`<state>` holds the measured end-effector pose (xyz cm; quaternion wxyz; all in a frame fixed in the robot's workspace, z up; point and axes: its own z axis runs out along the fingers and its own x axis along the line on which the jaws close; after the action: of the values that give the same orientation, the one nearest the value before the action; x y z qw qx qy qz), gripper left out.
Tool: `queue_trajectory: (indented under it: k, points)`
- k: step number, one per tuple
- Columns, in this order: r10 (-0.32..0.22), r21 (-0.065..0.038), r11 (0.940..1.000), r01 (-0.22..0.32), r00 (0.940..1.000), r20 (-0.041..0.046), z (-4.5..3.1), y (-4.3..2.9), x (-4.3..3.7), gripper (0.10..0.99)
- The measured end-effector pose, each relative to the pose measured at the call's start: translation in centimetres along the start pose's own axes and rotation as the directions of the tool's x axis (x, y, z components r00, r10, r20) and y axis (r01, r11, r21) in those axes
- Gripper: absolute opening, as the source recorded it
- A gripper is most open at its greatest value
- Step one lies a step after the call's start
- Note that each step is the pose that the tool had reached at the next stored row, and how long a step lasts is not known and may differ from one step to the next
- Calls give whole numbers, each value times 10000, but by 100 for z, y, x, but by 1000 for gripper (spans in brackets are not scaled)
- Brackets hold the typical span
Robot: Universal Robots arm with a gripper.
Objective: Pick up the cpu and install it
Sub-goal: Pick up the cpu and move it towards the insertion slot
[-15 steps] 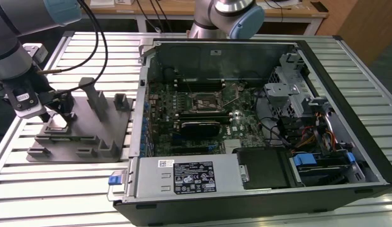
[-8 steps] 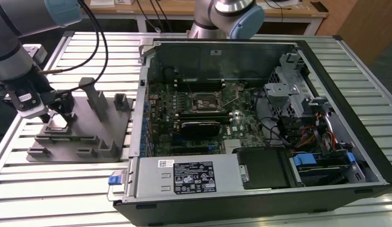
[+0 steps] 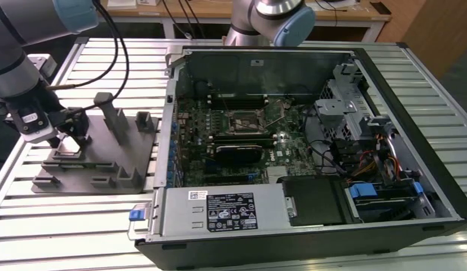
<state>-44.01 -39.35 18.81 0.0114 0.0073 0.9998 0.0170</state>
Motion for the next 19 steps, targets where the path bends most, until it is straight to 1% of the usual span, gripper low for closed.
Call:
queue_trajectory:
  k: [3, 19]
  points:
    - [72, 0, 10000, -72, 10000, 5, 6, -3, -13, 604]
    - [211, 5, 9998, -211, 9998, 7, 47, -6, -14, 604]
